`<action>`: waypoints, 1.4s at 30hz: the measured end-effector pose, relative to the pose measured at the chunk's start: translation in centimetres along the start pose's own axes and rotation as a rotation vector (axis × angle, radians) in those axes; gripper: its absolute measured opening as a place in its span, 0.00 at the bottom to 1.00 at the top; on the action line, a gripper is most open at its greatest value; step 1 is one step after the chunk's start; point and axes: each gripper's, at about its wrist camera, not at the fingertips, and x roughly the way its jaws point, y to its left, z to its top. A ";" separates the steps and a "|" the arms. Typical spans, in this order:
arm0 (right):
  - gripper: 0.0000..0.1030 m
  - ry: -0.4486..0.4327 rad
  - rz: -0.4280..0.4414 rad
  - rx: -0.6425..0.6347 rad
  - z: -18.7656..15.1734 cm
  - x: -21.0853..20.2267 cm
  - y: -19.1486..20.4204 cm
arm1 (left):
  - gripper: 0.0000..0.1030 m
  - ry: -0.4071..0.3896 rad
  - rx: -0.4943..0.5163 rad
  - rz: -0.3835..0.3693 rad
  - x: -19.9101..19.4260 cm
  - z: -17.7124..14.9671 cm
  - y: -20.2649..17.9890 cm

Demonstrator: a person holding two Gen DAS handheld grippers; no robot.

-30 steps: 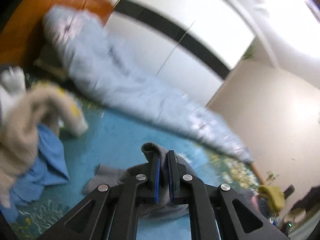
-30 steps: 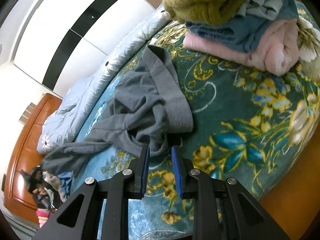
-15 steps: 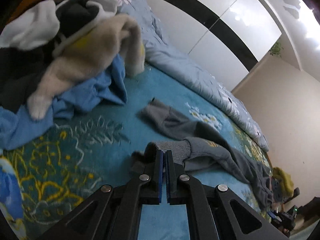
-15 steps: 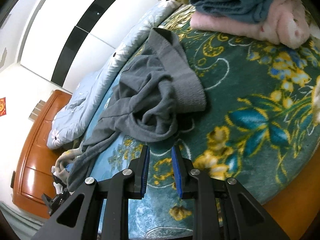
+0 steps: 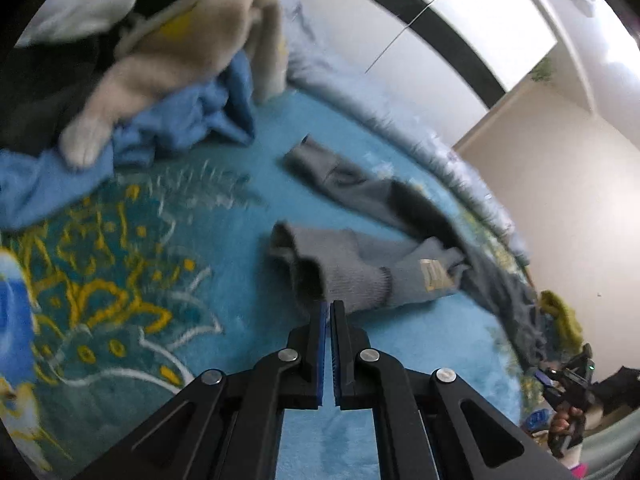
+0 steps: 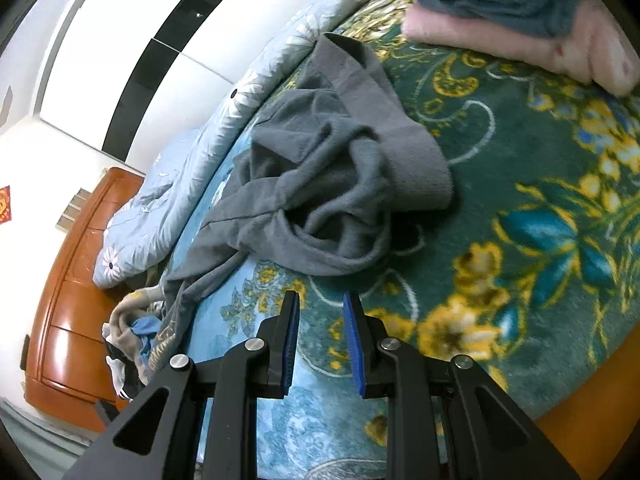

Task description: Fold clothes

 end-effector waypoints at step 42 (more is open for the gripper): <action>0.03 -0.166 -0.010 -0.165 7.1 -1.9 10.4 | 0.13 -0.086 -0.065 -0.038 11.6 17.2 -4.8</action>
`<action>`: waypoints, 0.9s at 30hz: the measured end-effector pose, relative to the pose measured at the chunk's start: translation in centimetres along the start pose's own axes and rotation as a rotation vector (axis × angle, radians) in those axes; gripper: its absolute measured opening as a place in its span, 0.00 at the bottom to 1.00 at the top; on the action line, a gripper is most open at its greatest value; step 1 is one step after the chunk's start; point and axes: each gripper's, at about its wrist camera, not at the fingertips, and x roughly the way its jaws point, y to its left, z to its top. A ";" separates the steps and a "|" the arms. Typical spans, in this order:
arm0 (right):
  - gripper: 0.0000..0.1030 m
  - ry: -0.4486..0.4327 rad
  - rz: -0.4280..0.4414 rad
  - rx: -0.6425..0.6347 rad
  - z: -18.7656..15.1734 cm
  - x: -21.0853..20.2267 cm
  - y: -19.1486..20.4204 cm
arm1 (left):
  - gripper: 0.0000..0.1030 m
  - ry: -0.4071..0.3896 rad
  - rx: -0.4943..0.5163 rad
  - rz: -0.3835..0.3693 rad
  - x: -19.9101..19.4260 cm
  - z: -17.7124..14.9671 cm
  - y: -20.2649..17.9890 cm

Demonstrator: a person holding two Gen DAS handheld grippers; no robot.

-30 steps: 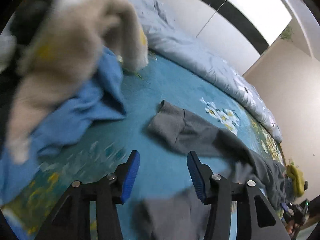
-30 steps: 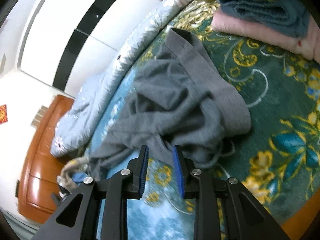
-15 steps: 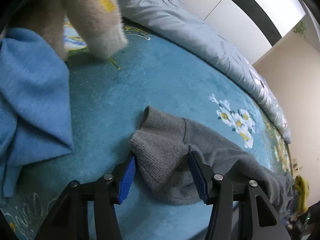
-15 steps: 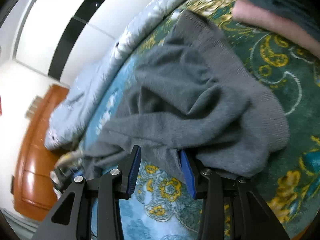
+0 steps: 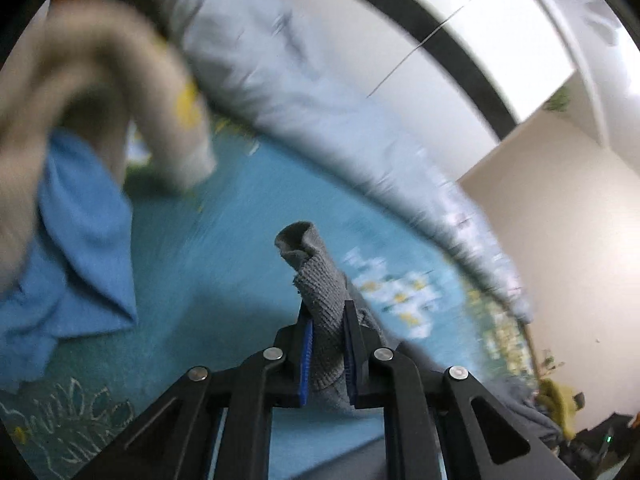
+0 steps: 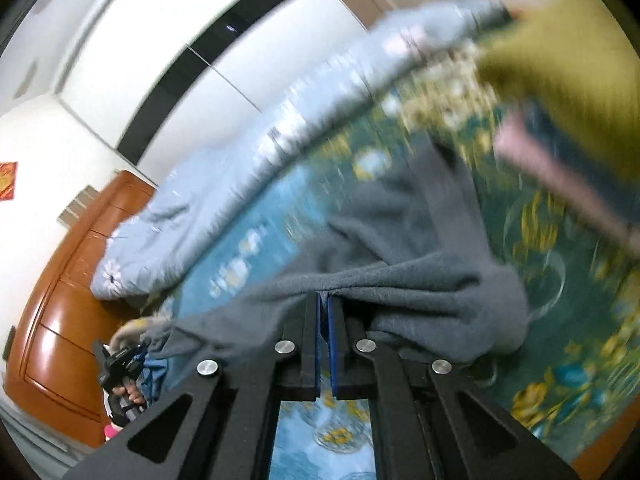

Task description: Fold clothes

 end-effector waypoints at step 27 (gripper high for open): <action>0.03 0.028 -0.279 -0.129 17.4 22.1 2.5 | 0.14 -0.048 0.005 0.267 10.4 7.8 2.6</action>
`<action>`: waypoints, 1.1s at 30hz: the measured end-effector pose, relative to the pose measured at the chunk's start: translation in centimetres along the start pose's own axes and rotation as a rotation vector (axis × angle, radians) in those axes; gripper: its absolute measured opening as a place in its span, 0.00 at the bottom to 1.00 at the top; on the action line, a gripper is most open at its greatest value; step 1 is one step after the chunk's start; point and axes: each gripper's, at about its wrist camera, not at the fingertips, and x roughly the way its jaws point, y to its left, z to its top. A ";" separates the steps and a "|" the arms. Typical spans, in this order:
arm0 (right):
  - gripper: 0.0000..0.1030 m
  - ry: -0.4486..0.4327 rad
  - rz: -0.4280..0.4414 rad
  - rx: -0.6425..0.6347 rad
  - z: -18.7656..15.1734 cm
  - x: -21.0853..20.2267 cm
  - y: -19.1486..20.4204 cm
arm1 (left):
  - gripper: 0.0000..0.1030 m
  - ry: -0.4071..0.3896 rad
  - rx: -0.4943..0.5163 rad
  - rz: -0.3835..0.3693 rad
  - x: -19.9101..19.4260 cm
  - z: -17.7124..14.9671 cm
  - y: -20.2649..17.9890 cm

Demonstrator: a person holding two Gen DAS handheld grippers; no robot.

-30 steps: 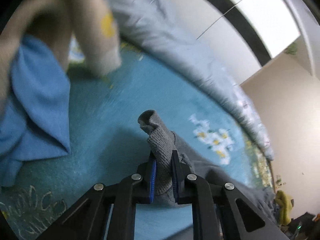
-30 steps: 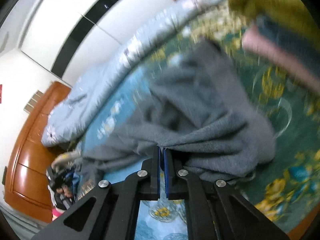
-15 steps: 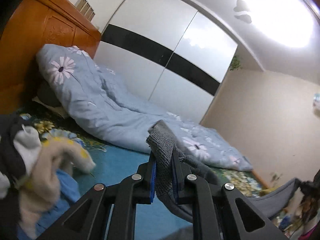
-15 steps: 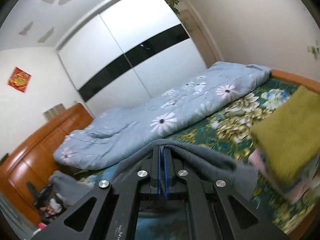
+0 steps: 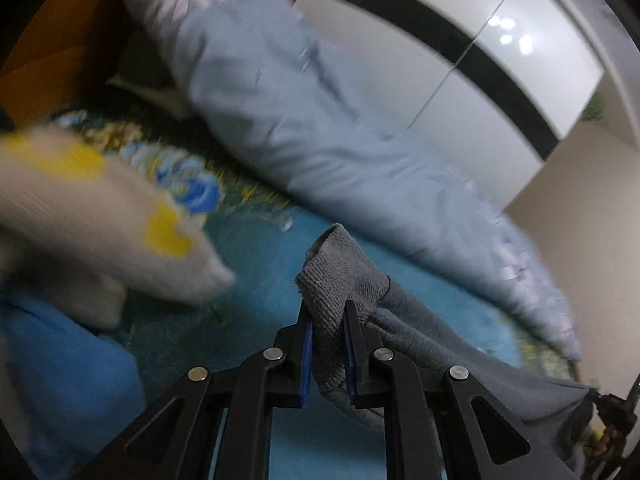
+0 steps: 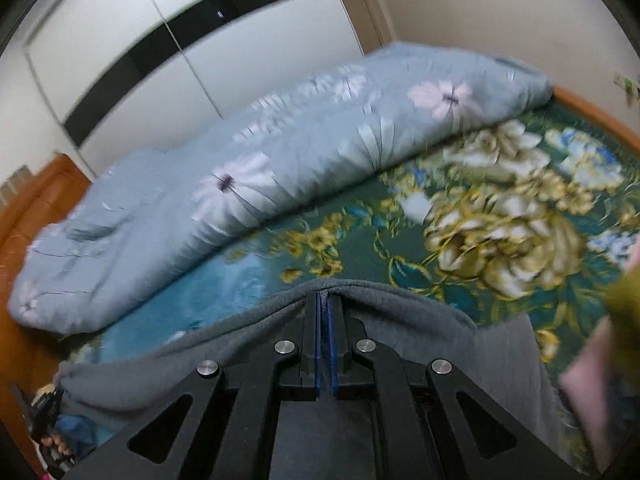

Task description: Fold clothes

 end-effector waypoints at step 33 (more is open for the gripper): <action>0.52 0.145 0.097 0.145 -21.5 -11.0 -10.2 | 0.69 0.200 -0.051 -0.007 -18.1 -20.4 7.9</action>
